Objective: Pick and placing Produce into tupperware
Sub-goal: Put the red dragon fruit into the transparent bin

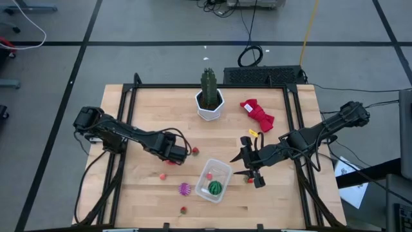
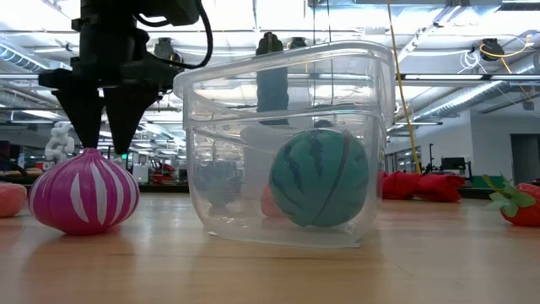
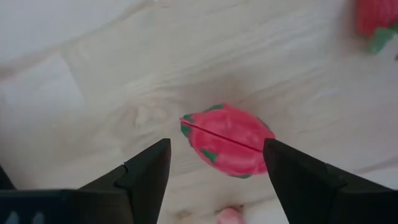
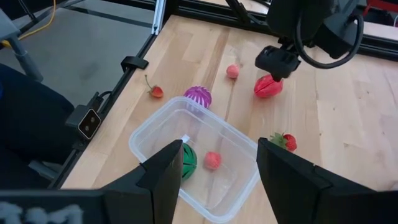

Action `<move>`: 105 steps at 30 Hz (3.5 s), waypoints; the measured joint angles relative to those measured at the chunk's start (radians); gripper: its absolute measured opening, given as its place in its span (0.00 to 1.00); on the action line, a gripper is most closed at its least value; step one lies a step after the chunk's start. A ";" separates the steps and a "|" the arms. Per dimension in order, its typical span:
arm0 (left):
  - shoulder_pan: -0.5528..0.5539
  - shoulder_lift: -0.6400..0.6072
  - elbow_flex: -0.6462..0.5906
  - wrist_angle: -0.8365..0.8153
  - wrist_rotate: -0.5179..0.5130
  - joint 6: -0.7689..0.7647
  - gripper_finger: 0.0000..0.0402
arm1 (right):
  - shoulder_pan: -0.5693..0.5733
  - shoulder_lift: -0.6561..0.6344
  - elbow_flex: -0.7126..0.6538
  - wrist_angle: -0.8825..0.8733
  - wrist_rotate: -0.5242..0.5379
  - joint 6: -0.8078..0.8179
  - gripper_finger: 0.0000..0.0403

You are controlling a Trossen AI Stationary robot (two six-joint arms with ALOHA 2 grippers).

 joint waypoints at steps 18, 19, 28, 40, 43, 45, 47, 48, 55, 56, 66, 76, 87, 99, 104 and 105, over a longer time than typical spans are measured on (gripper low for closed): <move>-0.049 0.002 0.000 0.088 -0.106 -0.396 0.62 | 0.000 -0.067 0.000 -0.107 0.004 -0.117 0.49; -0.056 0.002 0.000 0.086 -0.109 -0.412 0.62 | 0.000 -0.071 0.000 -0.112 0.004 -0.117 0.49; -0.093 0.002 0.000 0.101 -0.229 -0.509 0.64 | 0.000 -0.087 0.000 -0.151 0.000 -0.121 0.49; -0.111 0.002 0.000 0.126 -0.225 -0.586 0.79 | 0.000 -0.091 0.000 -0.299 0.000 -0.131 0.49; -0.112 0.002 0.000 0.126 -0.191 -0.607 0.86 | 0.006 -0.106 0.000 -0.309 0.000 -0.158 0.49; -0.112 0.002 0.000 0.126 -0.185 -0.608 0.90 | 0.015 -0.122 0.000 -0.308 0.000 -0.175 0.49; -0.112 0.002 0.000 0.127 -0.185 -0.625 0.94 | 0.027 -0.142 0.000 -0.308 -0.001 -0.187 0.49; -0.112 0.002 0.000 0.126 -0.184 -0.640 0.95 | 0.033 -0.155 0.000 -0.310 -0.001 -0.190 0.49; -0.111 0.002 0.000 0.126 -0.183 -0.732 0.98 | 0.054 -0.247 0.000 -0.337 -0.001 -0.192 0.49; -0.111 0.002 0.000 0.124 -0.182 -0.746 0.98 | 0.055 -0.260 0.000 -0.344 -0.001 -0.193 0.49; -0.110 0.002 0.000 0.086 -0.121 -0.867 0.98 | 0.061 -0.349 0.000 -0.408 -0.001 -0.192 0.49; -0.064 0.046 -0.001 0.074 -0.058 -0.901 0.98 | 0.061 -0.400 -0.114 -0.383 -0.001 -0.192 0.49; -0.018 0.098 -0.001 0.081 0.020 -0.898 0.98 | 0.061 -0.491 -0.290 -0.328 -0.001 -0.166 0.49; -0.009 0.161 -0.005 0.100 0.080 -0.896 0.98 | 0.061 -0.585 -0.304 -0.317 -0.081 -0.140 0.49; -0.009 0.158 -0.006 0.107 0.060 -0.858 0.98 | 0.061 -0.610 -0.304 -0.316 -0.132 -0.139 0.49; -0.009 0.159 -0.006 0.108 0.057 -0.851 0.98 | 0.061 -0.613 -0.304 -0.316 -0.132 -0.139 0.49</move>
